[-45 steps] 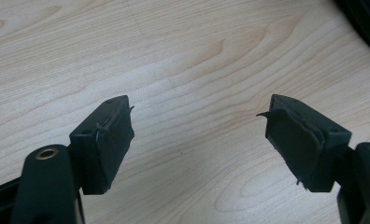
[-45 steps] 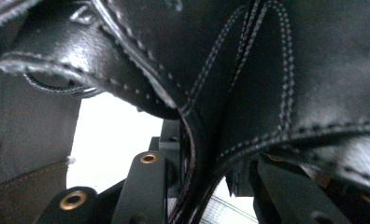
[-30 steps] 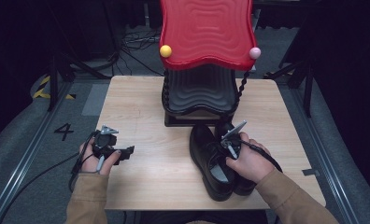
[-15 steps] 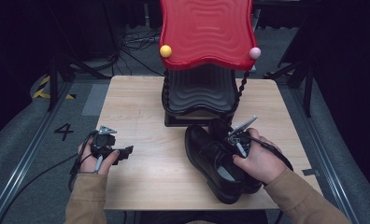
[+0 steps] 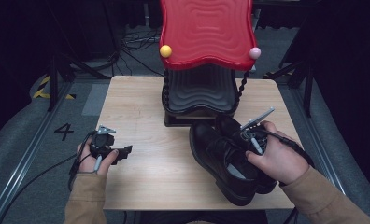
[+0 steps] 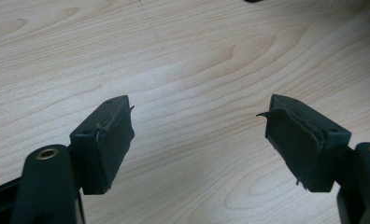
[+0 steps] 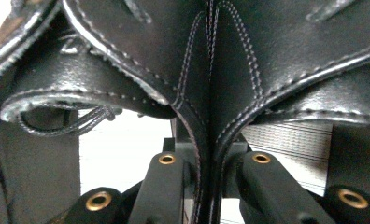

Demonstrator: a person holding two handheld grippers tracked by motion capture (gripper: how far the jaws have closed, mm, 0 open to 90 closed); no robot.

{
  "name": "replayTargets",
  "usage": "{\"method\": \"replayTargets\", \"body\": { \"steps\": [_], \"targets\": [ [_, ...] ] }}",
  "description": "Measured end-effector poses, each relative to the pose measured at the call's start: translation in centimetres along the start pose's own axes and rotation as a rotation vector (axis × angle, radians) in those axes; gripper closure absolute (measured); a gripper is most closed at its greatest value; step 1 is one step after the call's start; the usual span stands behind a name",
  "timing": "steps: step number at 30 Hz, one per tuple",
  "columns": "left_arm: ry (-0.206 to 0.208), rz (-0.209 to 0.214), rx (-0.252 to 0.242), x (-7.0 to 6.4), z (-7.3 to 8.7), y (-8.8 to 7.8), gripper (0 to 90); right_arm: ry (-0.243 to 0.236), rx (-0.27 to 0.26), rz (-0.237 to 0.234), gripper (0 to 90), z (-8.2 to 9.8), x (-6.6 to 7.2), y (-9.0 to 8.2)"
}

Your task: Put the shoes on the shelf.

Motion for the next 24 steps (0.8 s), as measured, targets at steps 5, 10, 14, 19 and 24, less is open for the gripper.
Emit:
{"method": "replayTargets", "body": {
  "steps": [5,10,14,19,24],
  "targets": [
    [0.0,-0.001,-0.001,0.0,0.0,-0.1,23.7,-0.014,-0.007,-0.016,82.4,-0.1,0.3,-2.4],
    [0.001,0.003,-0.001,-0.1,0.0,0.0,23.8,-0.017,-0.014,-0.023,82.4,-0.4,0.6,-4.1],
    [0.004,0.001,0.001,-0.1,0.0,0.0,23.7,-0.024,-0.019,-0.019,82.4,-0.7,0.6,-5.7],
    [-0.001,0.001,-0.003,-0.1,-0.1,-0.2,23.7,-0.029,-0.031,-0.005,82.4,-1.2,0.6,-7.3],
    [-0.001,-0.004,-0.009,0.2,-0.2,-0.3,23.7,-0.063,-0.018,0.032,82.4,-1.9,0.9,-9.5]
  ]
}}
Point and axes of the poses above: each handheld gripper's, and its own axes: y roughly forward along the jaws, z roughly out of its underside, x roughly to its left, the point moved 9 cm from there along y, roughly forward along the jaws, and after that the axes turned 15 degrees about -y, right-handed, at the moved point
